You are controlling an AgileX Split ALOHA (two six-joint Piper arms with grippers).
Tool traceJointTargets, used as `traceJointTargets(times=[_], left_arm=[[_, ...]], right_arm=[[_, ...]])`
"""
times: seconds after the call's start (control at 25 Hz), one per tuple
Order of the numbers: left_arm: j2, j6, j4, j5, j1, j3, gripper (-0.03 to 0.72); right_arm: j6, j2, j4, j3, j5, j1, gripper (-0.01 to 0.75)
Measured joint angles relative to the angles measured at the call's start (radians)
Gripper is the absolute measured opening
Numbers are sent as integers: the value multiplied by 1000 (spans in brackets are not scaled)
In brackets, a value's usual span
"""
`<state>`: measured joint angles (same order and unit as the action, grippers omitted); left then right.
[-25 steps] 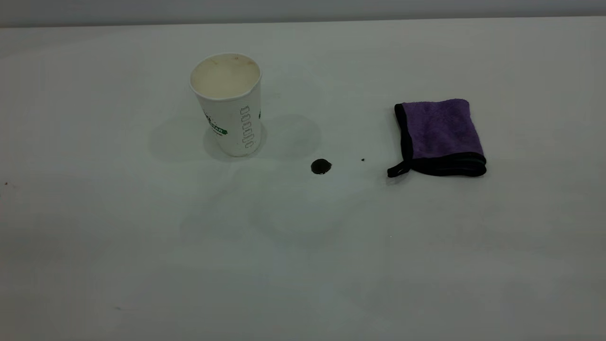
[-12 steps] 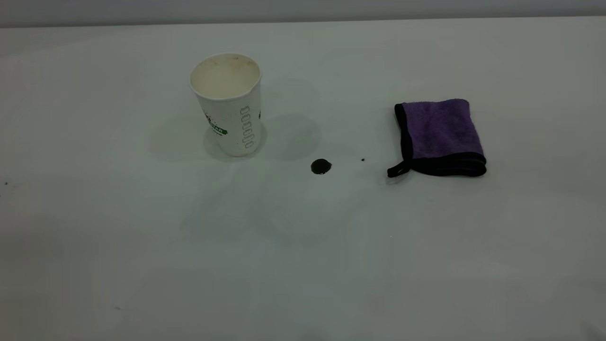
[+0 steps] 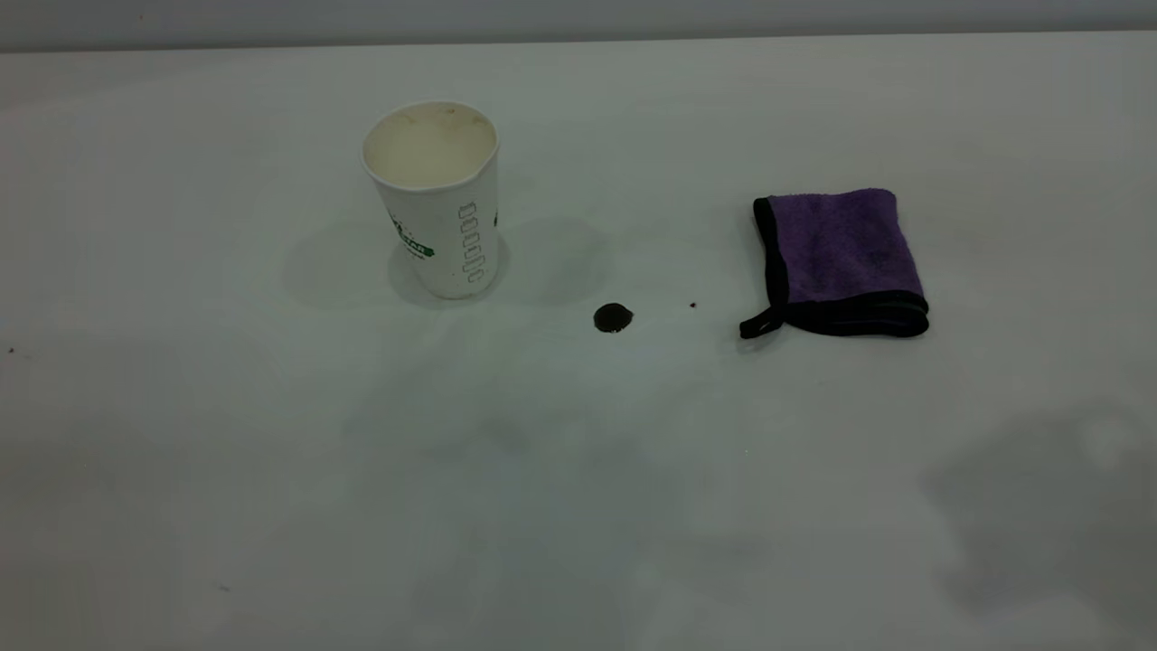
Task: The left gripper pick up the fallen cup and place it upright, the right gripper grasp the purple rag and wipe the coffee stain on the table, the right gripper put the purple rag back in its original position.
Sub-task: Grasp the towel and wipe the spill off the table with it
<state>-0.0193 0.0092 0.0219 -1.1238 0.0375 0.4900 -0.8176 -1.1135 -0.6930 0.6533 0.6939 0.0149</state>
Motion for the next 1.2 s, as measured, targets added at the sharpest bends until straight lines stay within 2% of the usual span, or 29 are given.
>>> traceJointTargets(times=[0.2,0.32,0.6,0.88,1.2], left_arm=[[0,0,0,0,0,0,511],[0,0,0,0,0,0,511],[0,0,0,0,0,0,511],[0,0,0,0,0,0,511],[0,0,0,0,0,0,511]], right_arm=[[-4,-262,16,68,-138,127,549],[77,-421,71,111,-204,160,549],[276,-738,214,285,-153,165,517],[390,-950,320,467,-149,190,511],[570,-1196,554,705,-140,224,509]])
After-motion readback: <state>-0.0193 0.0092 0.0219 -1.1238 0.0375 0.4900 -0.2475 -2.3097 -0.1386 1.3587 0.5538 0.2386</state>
